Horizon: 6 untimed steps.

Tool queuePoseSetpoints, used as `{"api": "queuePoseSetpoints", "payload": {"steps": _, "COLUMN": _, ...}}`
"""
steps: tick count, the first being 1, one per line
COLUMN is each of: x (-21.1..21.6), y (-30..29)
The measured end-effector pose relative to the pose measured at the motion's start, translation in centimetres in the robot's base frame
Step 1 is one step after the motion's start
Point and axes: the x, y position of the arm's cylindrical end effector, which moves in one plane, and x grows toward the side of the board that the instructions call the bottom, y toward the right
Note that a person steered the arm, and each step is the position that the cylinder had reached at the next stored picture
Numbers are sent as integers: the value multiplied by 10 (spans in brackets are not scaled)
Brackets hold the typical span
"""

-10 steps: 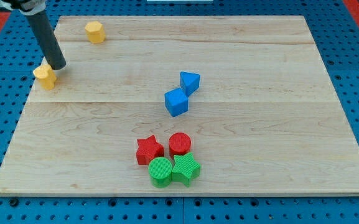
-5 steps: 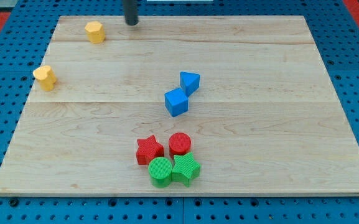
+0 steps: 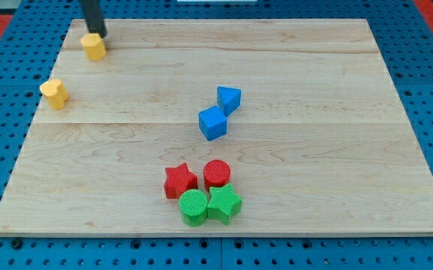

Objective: Push the yellow hexagon into the yellow heart

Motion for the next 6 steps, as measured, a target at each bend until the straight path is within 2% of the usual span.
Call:
{"api": "queuePoseSetpoints", "payload": {"steps": 1, "x": 46, "y": -9}}
{"api": "queuePoseSetpoints", "payload": {"steps": 2, "x": 48, "y": -1}}
{"api": "queuePoseSetpoints", "payload": {"steps": 3, "x": 70, "y": -27}}
{"api": "queuePoseSetpoints", "payload": {"steps": 4, "x": 86, "y": -25}}
{"api": "queuePoseSetpoints", "payload": {"steps": 5, "x": 87, "y": 5}}
{"api": "queuePoseSetpoints", "payload": {"steps": 6, "x": 44, "y": 49}}
